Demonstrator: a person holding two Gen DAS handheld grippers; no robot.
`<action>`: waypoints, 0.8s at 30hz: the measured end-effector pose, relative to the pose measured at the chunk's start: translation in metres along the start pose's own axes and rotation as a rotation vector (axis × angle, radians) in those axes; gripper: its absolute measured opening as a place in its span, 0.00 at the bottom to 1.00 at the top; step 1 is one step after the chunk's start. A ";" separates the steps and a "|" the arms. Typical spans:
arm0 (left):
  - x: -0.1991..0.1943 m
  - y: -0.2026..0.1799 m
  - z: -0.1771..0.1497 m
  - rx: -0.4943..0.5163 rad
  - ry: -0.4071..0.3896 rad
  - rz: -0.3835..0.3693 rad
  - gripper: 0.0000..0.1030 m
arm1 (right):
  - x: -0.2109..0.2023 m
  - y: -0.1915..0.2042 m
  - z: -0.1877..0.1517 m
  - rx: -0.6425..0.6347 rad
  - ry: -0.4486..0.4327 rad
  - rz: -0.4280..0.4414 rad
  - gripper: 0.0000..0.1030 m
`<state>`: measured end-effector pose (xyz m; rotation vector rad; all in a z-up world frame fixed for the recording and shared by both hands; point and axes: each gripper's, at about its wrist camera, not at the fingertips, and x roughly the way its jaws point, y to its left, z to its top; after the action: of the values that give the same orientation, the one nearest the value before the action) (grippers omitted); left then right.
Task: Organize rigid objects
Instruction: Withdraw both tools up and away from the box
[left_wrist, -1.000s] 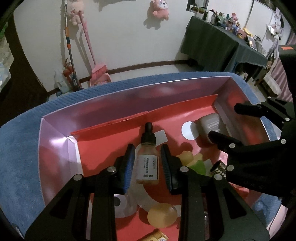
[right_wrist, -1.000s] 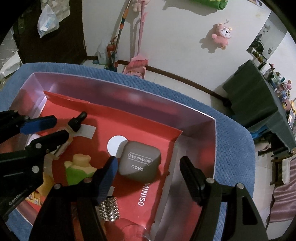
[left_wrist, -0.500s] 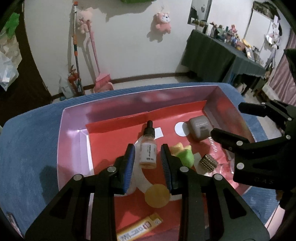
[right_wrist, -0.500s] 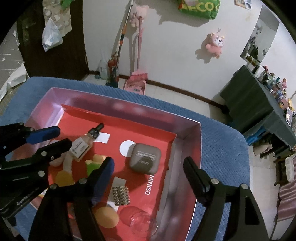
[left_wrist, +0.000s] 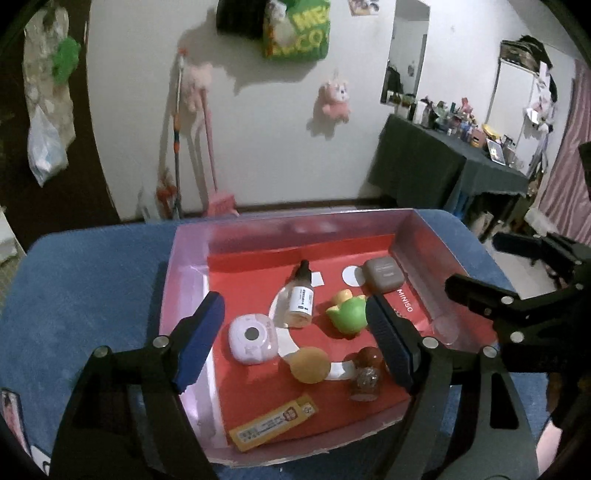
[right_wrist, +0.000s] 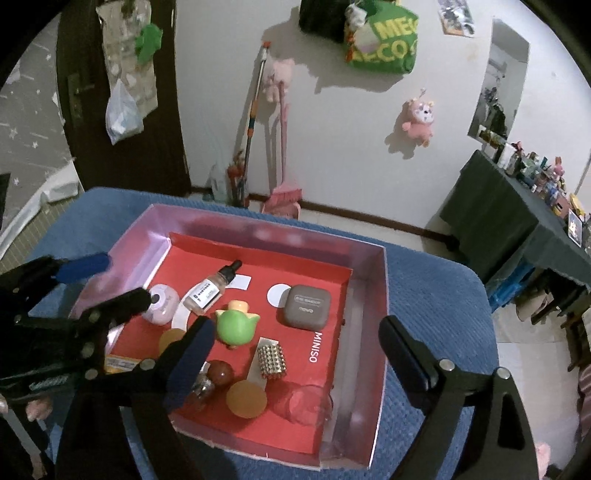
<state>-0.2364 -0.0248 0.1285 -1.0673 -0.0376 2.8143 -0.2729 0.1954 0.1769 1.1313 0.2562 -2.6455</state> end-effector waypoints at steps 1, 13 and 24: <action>-0.002 -0.001 -0.002 0.002 -0.006 0.002 0.76 | -0.004 -0.001 -0.002 0.005 -0.015 -0.002 0.93; -0.041 -0.003 -0.033 -0.017 -0.212 0.111 0.87 | -0.035 -0.010 -0.047 0.083 -0.201 -0.012 1.00; -0.035 -0.003 -0.060 -0.029 -0.364 0.199 0.97 | -0.014 0.007 -0.076 0.046 -0.324 -0.073 1.00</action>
<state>-0.1703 -0.0282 0.1065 -0.5786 -0.0076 3.1594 -0.2095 0.2102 0.1345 0.6993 0.1775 -2.8583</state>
